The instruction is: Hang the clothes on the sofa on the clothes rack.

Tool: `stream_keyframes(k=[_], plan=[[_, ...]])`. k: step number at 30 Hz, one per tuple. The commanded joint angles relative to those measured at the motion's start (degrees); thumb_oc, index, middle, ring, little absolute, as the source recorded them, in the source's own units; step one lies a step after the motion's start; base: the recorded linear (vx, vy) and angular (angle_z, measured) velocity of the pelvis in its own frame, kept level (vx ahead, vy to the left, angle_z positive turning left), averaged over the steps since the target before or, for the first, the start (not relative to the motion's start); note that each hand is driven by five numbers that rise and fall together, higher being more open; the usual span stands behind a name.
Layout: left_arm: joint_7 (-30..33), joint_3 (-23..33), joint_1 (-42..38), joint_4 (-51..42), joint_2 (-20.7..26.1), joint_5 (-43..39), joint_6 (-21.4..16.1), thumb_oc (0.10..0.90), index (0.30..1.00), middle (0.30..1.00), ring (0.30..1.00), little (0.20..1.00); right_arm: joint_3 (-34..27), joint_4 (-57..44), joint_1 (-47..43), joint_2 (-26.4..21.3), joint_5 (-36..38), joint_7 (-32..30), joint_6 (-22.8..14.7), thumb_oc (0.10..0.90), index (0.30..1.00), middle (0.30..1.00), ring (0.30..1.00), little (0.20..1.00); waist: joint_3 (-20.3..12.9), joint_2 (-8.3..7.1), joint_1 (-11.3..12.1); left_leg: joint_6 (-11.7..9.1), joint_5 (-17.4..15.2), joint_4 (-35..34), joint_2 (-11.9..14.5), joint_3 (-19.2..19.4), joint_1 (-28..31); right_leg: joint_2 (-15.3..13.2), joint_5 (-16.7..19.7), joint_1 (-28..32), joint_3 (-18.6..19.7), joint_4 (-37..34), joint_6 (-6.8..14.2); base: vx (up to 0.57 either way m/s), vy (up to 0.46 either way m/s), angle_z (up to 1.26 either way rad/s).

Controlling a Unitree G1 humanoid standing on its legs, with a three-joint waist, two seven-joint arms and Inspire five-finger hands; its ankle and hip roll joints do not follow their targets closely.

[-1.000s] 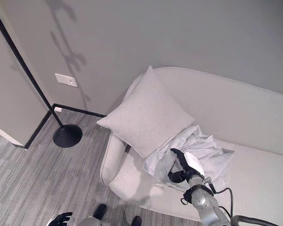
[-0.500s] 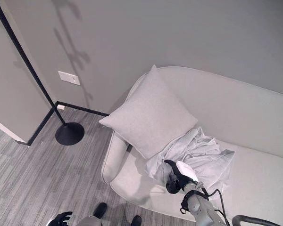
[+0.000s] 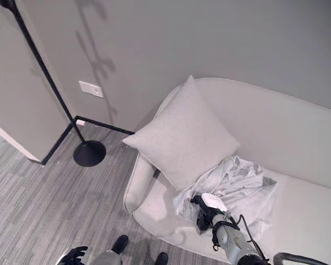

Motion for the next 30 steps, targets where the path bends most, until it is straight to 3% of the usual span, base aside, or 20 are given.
stream_keyframes(k=[1, 12, 14, 17, 18, 19, 21, 26, 30], plan=[[1.10, -1.08, -2.43, 2.65, -0.58, 1.71, -1.54, 0.800, 0.900, 0.900, 0.900, 0.900, 2.06, -3.47, 0.61, -3.14, -0.18, -0.42, -0.71, 0.400, 0.300, 0.300, 0.300, 0.300, -1.70, -0.25, 1.03, 1.67, 0.17, -2.09, -1.88, 0.10, -0.63, -2.19, 0.36, -0.33, 1.17, 0.62, 2.51, 0.01, 0.006, 0.08], [2.11, -1.54, -2.69, 2.61, -0.36, 1.80, -1.53, 0.800, 0.900, 0.900, 0.900, 0.900, 0.96, -2.09, 0.16, -2.58, 2.90, -1.76, 0.00, 0.400, 0.300, 0.300, 0.300, 0.300, -2.38, -0.17, 1.09, 1.54, 0.06, -2.09, -1.98, -0.36, -0.53, -2.13, 0.15, -0.07, 0.59, 0.62, 2.52, 0.00, 0.002, 0.04], [2.21, -1.55, -2.65, 2.76, -0.42, 1.42, -1.34, 0.800, 0.900, 0.900, 0.900, 0.900, -1.05, -3.44, 0.27, -2.72, 6.61, -2.22, -0.12, 0.400, 0.300, 0.300, 0.300, 0.300, -2.74, -0.10, 0.85, 1.55, -0.01, -2.09, -1.92, -0.28, -0.43, -2.10, 0.09, -0.01, 0.82, 0.62, 2.53, 0.00, 0.000, 0.00], [1.89, -1.51, -1.96, 3.02, -0.58, -0.63, -1.13, 0.800, 0.900, 0.900, 0.900, 0.900, -9.36, -13.02, 1.08, 1.76, 36.63, -1.32, -6.66, 0.400, 0.300, 0.300, 0.300, 0.300, -3.57, 0.00, 0.21, 1.73, -0.10, -2.09, -1.71, 0.23, 0.39, -2.09, 0.04, 0.20, 1.78, 0.62, 2.45, 0.01, 0.004, -0.03], [1.87, -1.56, -1.98, 3.01, -0.55, -0.66, -1.13, 0.800, 0.900, 0.900, 0.900, 0.900, -9.41, -13.06, 1.12, 1.69, 36.84, -1.22, -6.68, 0.400, 0.300, 0.300, 0.300, 0.300, -3.63, -0.05, 0.22, 1.75, -0.06, -2.09, -1.76, 0.20, 0.31, -2.14, 0.04, 0.14, 1.75, 0.62, 2.47, 0.00, 0.001, -0.15], [1.02, -1.75, -1.90, 3.00, -0.56, -1.47, -0.97, 0.800, 0.900, 0.900, 0.900, 0.900, -8.93, -16.72, 0.46, 5.19, 52.89, 2.99, -9.46, 0.400, 0.300, 0.300, 0.300, 0.300, -3.96, -0.13, 0.51, 1.63, 0.00, -2.09, -1.81, 0.33, 0.51, -2.23, 0.10, 0.28, 1.79, 0.62, 2.35, -0.01, 0.000, -0.15], [1.00, -1.86, -1.92, 2.49, -0.54, -2.17, -0.80, 0.800, 0.900, 0.900, 0.900, 0.900, -5.60, -21.80, -0.28, 8.15, 67.84, 7.55, -10.55, 0.400, 0.300, 0.300, 0.300, 0.300, -4.10, -0.04, 1.24, 1.43, 0.11, -2.09, -1.89, 0.31, 0.89, -2.32, 0.12, 0.64, 1.68, 0.62, 2.22, 0.00, -0.002, -0.04], [1.83, -3.11, -0.97, 1.28, -0.88, -2.63, -0.86, 0.800, 0.900, 0.900, 0.900, 0.900, 0.02, -28.38, -4.90, 12.50, 86.21, 11.48, -11.75, 0.400, 0.300, 0.300, 0.300, 0.300, -4.56, 0.63, 3.49, 1.19, 0.48, -2.09, -2.12, -0.79, 1.10, -2.68, 0.05, 1.33, 0.45, 0.62, 2.08, 0.00, -0.005, 0.04], [2.22, -2.72, -0.65, 1.24, -1.09, -3.62, -0.91, 0.800, 0.900, 0.900, 0.900, 0.900, 0.62, -30.53, -6.97, 13.00, 89.69, 11.84, -12.33, 0.400, 0.300, 0.300, 0.300, 0.300, -4.72, 0.81, 4.11, 1.16, 0.68, -2.09, -2.28, -1.23, 1.02, -2.72, 0.05, 1.38, 0.14, 0.62, 2.08, 0.00, -0.011, 0.13]])
